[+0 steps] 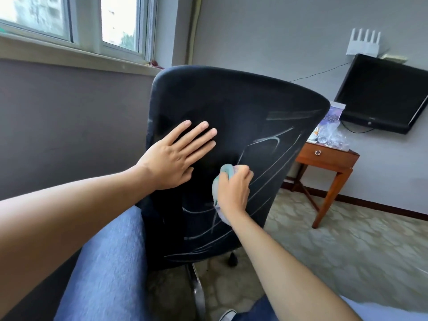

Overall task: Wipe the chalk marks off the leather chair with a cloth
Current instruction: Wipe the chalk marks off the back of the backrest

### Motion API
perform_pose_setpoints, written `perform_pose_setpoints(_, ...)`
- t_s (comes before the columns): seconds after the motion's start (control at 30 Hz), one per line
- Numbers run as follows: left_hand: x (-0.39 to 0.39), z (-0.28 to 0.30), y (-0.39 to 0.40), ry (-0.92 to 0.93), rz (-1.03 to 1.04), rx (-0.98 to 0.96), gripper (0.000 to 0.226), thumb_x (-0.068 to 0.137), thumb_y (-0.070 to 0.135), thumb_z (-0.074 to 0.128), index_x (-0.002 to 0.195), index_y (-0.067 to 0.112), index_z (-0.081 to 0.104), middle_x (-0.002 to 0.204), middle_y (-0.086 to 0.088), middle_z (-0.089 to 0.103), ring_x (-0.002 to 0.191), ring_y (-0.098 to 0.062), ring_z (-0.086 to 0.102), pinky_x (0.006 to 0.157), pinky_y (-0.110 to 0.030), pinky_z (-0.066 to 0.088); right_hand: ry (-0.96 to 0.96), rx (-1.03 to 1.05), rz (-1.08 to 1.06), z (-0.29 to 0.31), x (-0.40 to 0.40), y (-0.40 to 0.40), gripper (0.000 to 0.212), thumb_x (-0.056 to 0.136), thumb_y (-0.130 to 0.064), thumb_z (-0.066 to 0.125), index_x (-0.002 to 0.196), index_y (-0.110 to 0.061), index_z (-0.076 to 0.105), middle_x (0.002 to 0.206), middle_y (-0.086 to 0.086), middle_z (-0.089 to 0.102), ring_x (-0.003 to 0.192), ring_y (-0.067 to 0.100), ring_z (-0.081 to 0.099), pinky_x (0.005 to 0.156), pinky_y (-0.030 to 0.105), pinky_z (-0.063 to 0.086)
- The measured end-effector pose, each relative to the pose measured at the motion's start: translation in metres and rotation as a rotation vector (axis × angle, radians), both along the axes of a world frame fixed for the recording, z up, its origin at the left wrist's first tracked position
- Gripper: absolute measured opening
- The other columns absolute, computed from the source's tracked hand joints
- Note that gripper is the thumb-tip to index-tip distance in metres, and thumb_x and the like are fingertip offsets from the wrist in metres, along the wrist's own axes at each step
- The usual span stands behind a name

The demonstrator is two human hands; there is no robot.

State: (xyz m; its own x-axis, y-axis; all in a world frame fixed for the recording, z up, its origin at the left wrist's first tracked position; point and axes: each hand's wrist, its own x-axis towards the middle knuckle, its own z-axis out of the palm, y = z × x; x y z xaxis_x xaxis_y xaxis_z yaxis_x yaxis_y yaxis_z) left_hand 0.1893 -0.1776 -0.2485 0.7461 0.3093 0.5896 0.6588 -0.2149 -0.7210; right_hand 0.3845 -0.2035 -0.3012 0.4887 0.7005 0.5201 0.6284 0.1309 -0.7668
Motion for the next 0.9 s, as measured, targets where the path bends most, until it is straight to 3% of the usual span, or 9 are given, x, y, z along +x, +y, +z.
perform_pose_setpoints(0.13, 0.002, -0.004, -0.001, 0.011, -0.008, 0.035, 0.082, 0.100, 0.043, 0.036, 0.167, 0.009, 0.001, 0.174, -0.017, -0.009, 0.161, -0.037, -0.007, 0.130, -0.056, -0.003, 0.026, 0.535, -0.045, 0.107, 0.012, 0.001, 0.022, 0.092, -0.019, 0.058, 0.108, -0.009, 0.047, 0.118, 0.004, 0.042, 0.086, 0.017, 0.052, 0.067, 0.028, 0.044)
perform_pose_setpoints(0.2, -0.002, -0.001, 0.002, 0.015, -0.020, 0.041, 0.083, 0.100, 0.044, 0.036, 0.167, 0.009, 0.001, 0.174, -0.016, -0.009, 0.161, -0.037, -0.007, 0.130, -0.056, -0.001, -0.064, 0.614, -0.056, 0.140, 0.015, 0.001, 0.023, 0.092, -0.017, 0.058, 0.109, -0.008, 0.047, 0.116, 0.002, 0.042, 0.085, 0.015, 0.055, 0.060, 0.022, 0.047)
perform_pose_setpoints(0.27, -0.011, 0.000, 0.005, 0.015, -0.026, 0.045, 0.084, 0.101, 0.047, 0.037, 0.167, 0.011, 0.002, 0.174, -0.015, -0.008, 0.161, -0.036, -0.007, 0.130, -0.055, 0.001, -0.095, 0.561, -0.067, 0.125, 0.012, 0.007, 0.026, 0.093, -0.017, 0.057, 0.113, -0.007, 0.045, 0.118, 0.001, 0.040, 0.087, 0.017, 0.056, 0.061, 0.025, 0.046)
perform_pose_setpoints(0.37, -0.021, 0.000, 0.007, 0.004, 0.012, 0.047, 0.084, 0.100, 0.047, 0.040, 0.167, 0.013, 0.002, 0.175, -0.013, -0.008, 0.161, -0.036, -0.006, 0.130, -0.056, 0.003, -0.042, 0.249, -0.072, 0.046, 0.000, 0.012, 0.027, 0.096, -0.019, 0.055, 0.116, -0.008, 0.040, 0.119, 0.000, 0.035, 0.084, 0.028, 0.059, 0.065, 0.034, 0.045)
perform_pose_setpoints(0.47, -0.029, -0.003, 0.006, -0.022, 0.076, 0.050, 0.080, 0.098, 0.039, 0.038, 0.167, 0.011, 0.008, 0.175, -0.015, -0.006, 0.161, -0.040, -0.004, 0.128, -0.063, 0.005, -0.296, -0.017, -0.023, 0.004, 0.002, 0.010, 0.025, 0.098, -0.021, 0.054, 0.115, -0.010, 0.040, 0.120, 0.009, 0.038, 0.082, 0.031, 0.062, 0.061, 0.035, 0.047)
perform_pose_setpoints(0.57, -0.025, -0.007, 0.001, -0.089, 0.110, 0.054, 0.075, 0.092, 0.029, 0.035, 0.162, 0.002, 0.028, 0.173, -0.022, 0.009, 0.158, -0.049, 0.005, 0.123, -0.073, 0.009, -0.445, -0.067, 0.066, 0.019, 0.009, 0.001, 0.017, 0.098, -0.022, 0.053, 0.108, -0.015, 0.042, 0.112, 0.006, 0.038, 0.080, 0.030, 0.061, 0.062, 0.034, 0.045)
perform_pose_setpoints(0.7, -0.013, 0.005, -0.004, -0.130, 0.081, 0.099, 0.061, 0.085, 0.022, 0.046, 0.143, 0.001, 0.052, 0.155, -0.025, 0.043, 0.145, -0.049, 0.038, 0.121, -0.071, 0.020, -0.436, 0.318, -0.027, 0.074, 0.015, -0.007, 0.036, 0.095, -0.017, 0.060, 0.127, -0.005, 0.053, 0.121, 0.012, 0.045, 0.094, 0.031, 0.059, 0.071, 0.033, 0.050)
perform_pose_setpoints(0.8, -0.007, 0.034, -0.004, -0.150, 0.029, 0.128, 0.062, 0.087, 0.022, 0.042, 0.146, 0.004, 0.048, 0.155, -0.024, 0.042, 0.143, -0.042, 0.042, 0.122, -0.069, 0.018, -0.357, 0.697, -0.163, 0.154, 0.023, -0.006, 0.034, 0.091, -0.018, 0.063, 0.122, -0.005, 0.059, 0.120, 0.016, 0.051, 0.098, 0.028, 0.060, 0.071, 0.030, 0.054)
perform_pose_setpoints(0.9, 0.013, 0.071, -0.006, -0.228, 0.000, 0.163, 0.067, 0.090, 0.024, 0.046, 0.154, 0.004, 0.038, 0.164, -0.025, 0.030, 0.147, -0.041, 0.034, 0.122, -0.070, 0.017, -0.398, 0.812, -0.236, 0.186, 0.024, 0.007, 0.032, 0.090, -0.017, 0.059, 0.118, -0.004, 0.059, 0.117, 0.019, 0.053, 0.098, 0.031, 0.060, 0.074, 0.039, 0.058)
